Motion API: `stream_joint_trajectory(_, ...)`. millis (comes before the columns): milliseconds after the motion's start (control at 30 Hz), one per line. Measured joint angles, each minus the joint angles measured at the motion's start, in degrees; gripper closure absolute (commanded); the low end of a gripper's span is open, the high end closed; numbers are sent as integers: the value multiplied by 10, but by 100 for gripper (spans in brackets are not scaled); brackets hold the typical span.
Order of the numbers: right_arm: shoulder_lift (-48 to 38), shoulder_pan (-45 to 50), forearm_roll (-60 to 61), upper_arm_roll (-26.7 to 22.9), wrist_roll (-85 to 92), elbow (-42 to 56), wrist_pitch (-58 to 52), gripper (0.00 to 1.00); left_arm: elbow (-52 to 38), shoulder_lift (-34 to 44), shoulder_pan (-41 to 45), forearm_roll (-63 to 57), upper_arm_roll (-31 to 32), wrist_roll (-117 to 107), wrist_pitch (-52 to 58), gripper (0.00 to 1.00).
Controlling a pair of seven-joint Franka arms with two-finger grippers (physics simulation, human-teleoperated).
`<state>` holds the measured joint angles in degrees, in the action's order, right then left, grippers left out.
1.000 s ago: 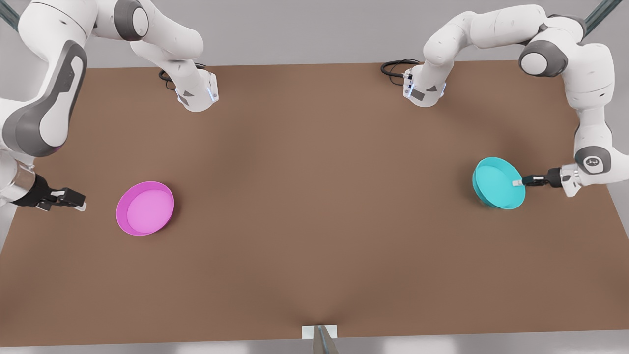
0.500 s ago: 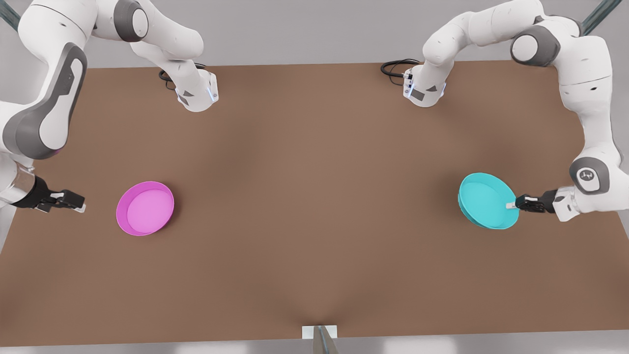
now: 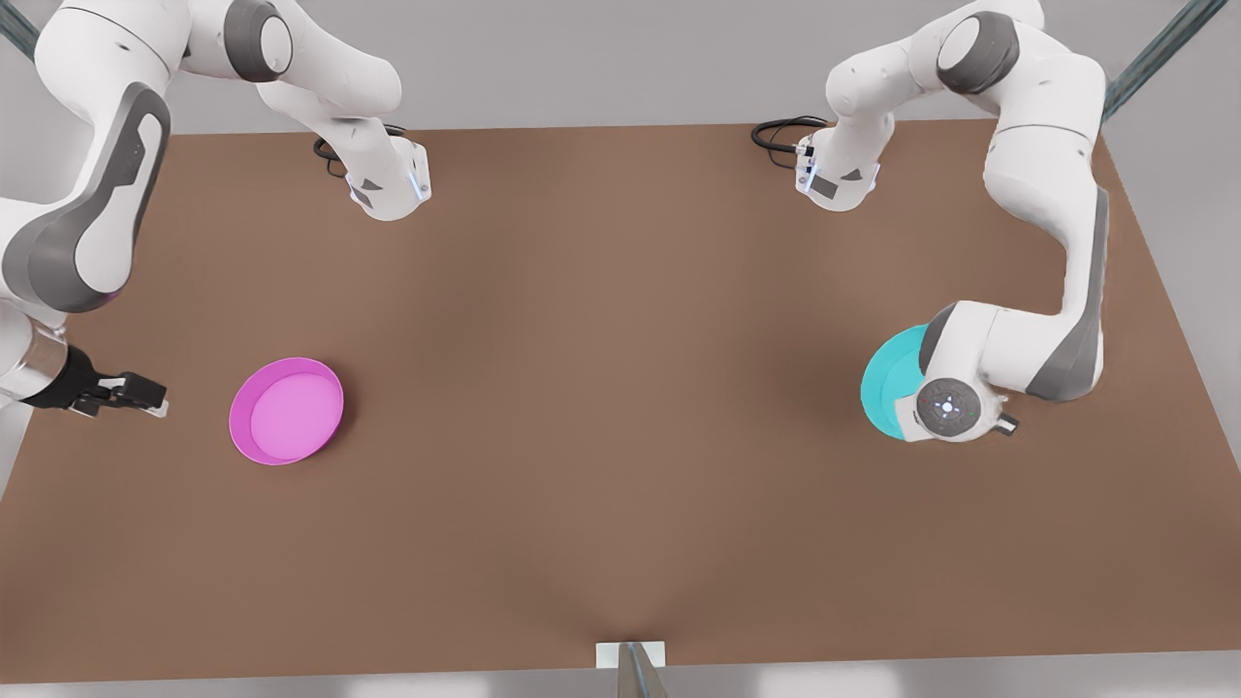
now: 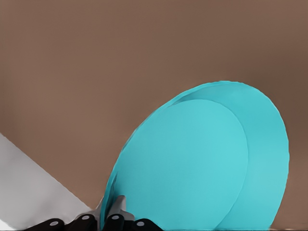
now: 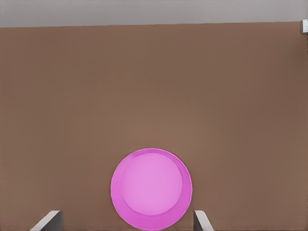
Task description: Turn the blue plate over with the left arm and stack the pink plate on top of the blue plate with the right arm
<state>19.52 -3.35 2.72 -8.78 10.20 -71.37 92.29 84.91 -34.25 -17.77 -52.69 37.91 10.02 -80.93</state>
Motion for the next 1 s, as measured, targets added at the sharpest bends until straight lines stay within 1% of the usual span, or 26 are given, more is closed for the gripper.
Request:
stream_joint_trajectory(133,-1,1,0,1,1,0,-1,0,1,-10,111,-91,-2,-108,104,79)
stream_joint_trajectory(200,-1,0,0,1,-1,0,-1,0,0,-20,181,-134,-8,-159,160,79)
stream_joint_trajectory(300,1,0,0,0,-3,0,0,0,0,-43,241,-198,-9,-212,205,79)
stream_joint_trajectory(333,1,0,0,0,-3,0,1,0,0,-53,257,-220,-19,-218,211,79)
stream_joint_trajectory(433,1,2,0,0,-3,1,1,0,0,-69,345,-273,-91,-249,210,79)
stream_joint_trajectory(467,1,0,0,0,-3,1,1,0,0,-74,369,-283,-102,-274,212,79)
stream_joint_trajectory(600,1,0,0,0,-3,0,1,0,1,-86,432,-308,-105,-327,241,79)
stream_joint_trajectory(633,1,1,0,0,-3,0,1,0,1,-86,462,-311,-122,-340,245,79)
stream_joint_trajectory(767,2,1,0,0,-3,0,1,0,-11,-116,525,-318,-125,-394,246,79)
stream_joint_trajectory(833,2,1,0,0,-3,0,1,0,-39,-138,588,-319,-163,-409,246,79)
stream_joint_trajectory(900,1,1,0,0,-3,0,1,0,-56,-156,614,-320,-171,-426,246,79)
stream_joint_trajectory(967,1,2,0,0,-3,0,1,0,-75,-175,653,-322,-202,-438,245,79)
stream_joint_trajectory(1000,1,3,0,0,-4,0,1,0,-76,-179,658,-323,-204,-444,245,79)
